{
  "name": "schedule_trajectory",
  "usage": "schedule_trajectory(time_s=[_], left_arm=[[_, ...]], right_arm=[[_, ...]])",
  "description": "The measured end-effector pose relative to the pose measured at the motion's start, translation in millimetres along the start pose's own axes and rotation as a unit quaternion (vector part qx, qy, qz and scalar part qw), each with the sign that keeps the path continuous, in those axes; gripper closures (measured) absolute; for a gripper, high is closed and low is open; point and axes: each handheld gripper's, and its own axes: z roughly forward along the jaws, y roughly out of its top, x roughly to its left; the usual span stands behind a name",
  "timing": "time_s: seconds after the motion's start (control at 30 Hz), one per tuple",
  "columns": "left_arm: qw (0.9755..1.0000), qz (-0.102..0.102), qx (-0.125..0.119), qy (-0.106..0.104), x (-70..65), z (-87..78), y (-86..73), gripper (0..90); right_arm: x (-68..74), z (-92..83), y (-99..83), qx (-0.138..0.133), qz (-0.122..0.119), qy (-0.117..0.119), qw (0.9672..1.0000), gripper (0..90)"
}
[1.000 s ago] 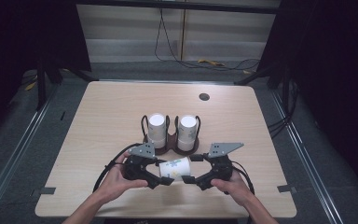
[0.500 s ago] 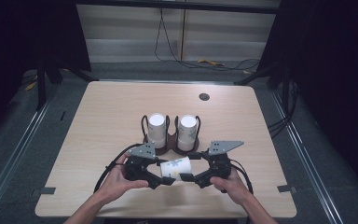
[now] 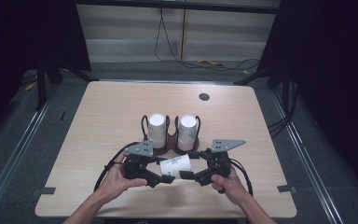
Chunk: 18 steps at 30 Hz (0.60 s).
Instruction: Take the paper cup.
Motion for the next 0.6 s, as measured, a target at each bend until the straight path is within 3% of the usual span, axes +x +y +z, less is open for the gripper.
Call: schedule_trajectory(time_s=[0.33, 0.6], left_arm=[[1.0000, 0.003, -0.005, 0.000, -1.7, 0.0, 1.1, 35.0], [0.9999, 0.004, -0.012, -0.011, -2.8, 0.2, 1.5, 34.9]], right_arm=[[-0.1, 3.5, -0.8, 0.003, 0.005, 0.010, 0.9999, 14.1], [0.0, 3.5, -1.2, 0.002, 0.002, 0.019, 0.9998, 16.6]])
